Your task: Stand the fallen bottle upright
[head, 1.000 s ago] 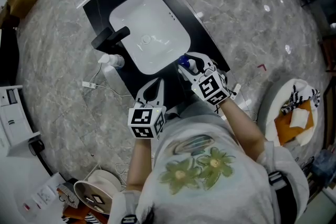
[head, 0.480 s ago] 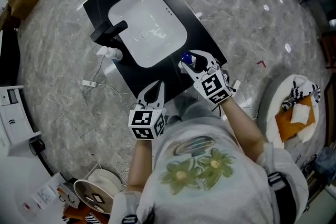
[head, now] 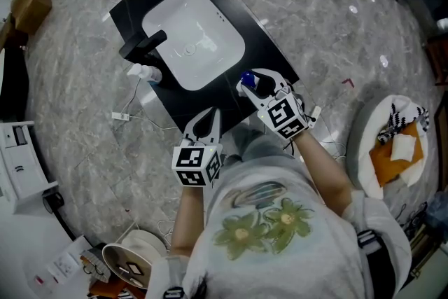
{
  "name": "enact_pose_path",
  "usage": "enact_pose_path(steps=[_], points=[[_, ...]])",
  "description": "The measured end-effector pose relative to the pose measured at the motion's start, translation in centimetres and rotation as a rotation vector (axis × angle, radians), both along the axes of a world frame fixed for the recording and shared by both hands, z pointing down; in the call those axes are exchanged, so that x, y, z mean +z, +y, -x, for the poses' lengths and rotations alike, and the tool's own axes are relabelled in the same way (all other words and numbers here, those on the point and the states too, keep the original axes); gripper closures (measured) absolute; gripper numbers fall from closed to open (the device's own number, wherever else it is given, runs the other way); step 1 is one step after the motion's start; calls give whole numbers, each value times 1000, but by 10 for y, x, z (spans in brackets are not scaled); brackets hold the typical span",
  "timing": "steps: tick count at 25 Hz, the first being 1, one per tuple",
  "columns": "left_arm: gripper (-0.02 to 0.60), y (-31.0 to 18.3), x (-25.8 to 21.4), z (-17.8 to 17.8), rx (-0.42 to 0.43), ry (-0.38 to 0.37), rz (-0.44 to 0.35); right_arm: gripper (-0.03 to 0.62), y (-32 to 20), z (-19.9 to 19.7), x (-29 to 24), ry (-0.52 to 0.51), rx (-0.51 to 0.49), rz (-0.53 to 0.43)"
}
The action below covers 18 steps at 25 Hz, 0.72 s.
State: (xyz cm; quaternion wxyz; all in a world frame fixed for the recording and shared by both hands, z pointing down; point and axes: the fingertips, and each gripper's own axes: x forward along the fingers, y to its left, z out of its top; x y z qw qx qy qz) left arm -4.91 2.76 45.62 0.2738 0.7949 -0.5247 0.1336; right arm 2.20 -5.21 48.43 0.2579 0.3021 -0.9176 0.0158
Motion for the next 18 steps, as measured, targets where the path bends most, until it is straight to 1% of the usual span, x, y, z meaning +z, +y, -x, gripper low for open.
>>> enact_pose_path(steps=[6,18], points=[[563,8,-1,-1,-3,0,1,425,5,-5,0,5,1,-8],[563,24,-7,-12,-1,-9,-14,425,23,-17,1,7,12,10]])
